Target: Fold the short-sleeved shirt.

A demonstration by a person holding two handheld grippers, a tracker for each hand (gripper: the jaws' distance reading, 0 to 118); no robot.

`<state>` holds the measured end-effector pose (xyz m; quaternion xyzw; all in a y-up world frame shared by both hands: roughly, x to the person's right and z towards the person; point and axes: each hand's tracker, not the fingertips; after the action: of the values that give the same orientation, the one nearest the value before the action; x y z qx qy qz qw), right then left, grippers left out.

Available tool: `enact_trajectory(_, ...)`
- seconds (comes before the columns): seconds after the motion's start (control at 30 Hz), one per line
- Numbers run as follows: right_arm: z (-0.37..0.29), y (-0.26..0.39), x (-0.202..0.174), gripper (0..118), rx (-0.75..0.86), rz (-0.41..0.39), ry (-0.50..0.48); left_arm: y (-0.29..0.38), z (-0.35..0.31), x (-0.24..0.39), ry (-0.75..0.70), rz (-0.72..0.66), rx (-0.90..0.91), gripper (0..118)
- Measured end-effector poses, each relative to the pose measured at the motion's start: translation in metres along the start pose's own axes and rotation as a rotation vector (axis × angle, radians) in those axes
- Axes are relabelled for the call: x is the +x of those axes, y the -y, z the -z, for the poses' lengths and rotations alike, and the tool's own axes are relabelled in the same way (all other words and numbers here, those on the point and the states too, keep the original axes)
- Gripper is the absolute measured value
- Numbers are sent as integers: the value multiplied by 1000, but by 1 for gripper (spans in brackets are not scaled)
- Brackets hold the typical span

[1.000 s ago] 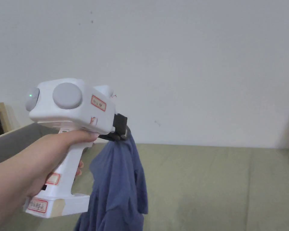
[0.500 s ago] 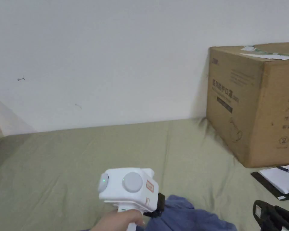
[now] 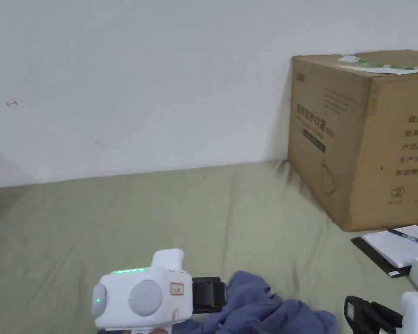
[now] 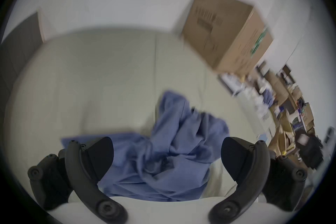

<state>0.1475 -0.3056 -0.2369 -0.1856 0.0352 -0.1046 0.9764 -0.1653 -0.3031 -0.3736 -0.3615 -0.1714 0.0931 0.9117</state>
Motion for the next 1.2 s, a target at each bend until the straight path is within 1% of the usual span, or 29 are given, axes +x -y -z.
enact_trajectory(0.03,-3,-3,-5,0,13,-2,-10,-1,-23,-8,-24,3,70,117)
enact_trajectory(0.07,-6,-5,-9,0,29,-5,-24,1,-44,-14,-36,6,134,114)
enact_trajectory(0.1,-10,-7,-14,0,58,-13,-45,12,-72,-17,-73,9,229,105)
enact_trajectory(0.13,-14,-9,-19,0,87,-26,-58,25,-98,-19,-119,18,325,83)
enact_trajectory(0.17,-17,-9,-24,0,116,-42,-62,36,-116,-21,-154,26,390,40)
enact_trajectory(0.2,-22,-8,-29,0,161,-61,-55,45,-127,-27,-199,43,425,12)
enact_trajectory(0.23,-28,-7,-33,0,217,-76,-47,57,-142,-30,-242,60,472,0)
enact_trajectory(0.3,-41,2,-38,0,395,-80,-62,82,-164,-31,-322,67,578,0)
enact_trajectory(0.33,-45,6,-42,0,441,-98,-36,93,-171,-34,-365,75,638,0)
enact_trajectory(0.4,-51,11,-51,0,467,-125,33,116,-181,-36,-439,95,735,0)
enact_trajectory(0.5,-49,15,-55,0,438,-110,27,129,-186,-37,-461,66,705,0)
enact_trajectory(0.6,-50,17,-54,0,385,-85,-8,125,-190,-43,-418,44,652,0)
enact_trajectory(0.8,-49,14,-57,0,363,-93,-15,122,-194,-42,-452,38,657,0)
enact_trajectory(0.87,-49,11,-59,0,340,-91,-20,108,-195,-47,-448,7,644,0)
enact_trajectory(0.93,-48,4,-60,0,300,-86,-29,72,-193,-54,-430,-23,613,0)
enact_trajectory(1.0,-46,0,-59,0,275,-77,-68,25,-174,-71,-340,-39,414,0)
enact_trajectory(1.07,-42,-2,-58,0,247,-87,-81,-18,-130,-97,-272,-87,106,0)
enact_trajectory(1.1,-38,-2,-57,0,229,-89,-91,-33,-98,-113,-227,-121,-83,0)
enact_trajectory(1.13,-34,-2,-56,0,212,-88,-100,-38,-67,-130,-202,-157,-220,0)
enact_trajectory(1.17,-30,-1,-55,0,196,-89,-106,-39,-38,-144,-206,-191,-311,0)
enact_trajectory(1.2,-25,1,-53,0,178,-92,-111,-36,-12,-158,-223,-230,-345,0)
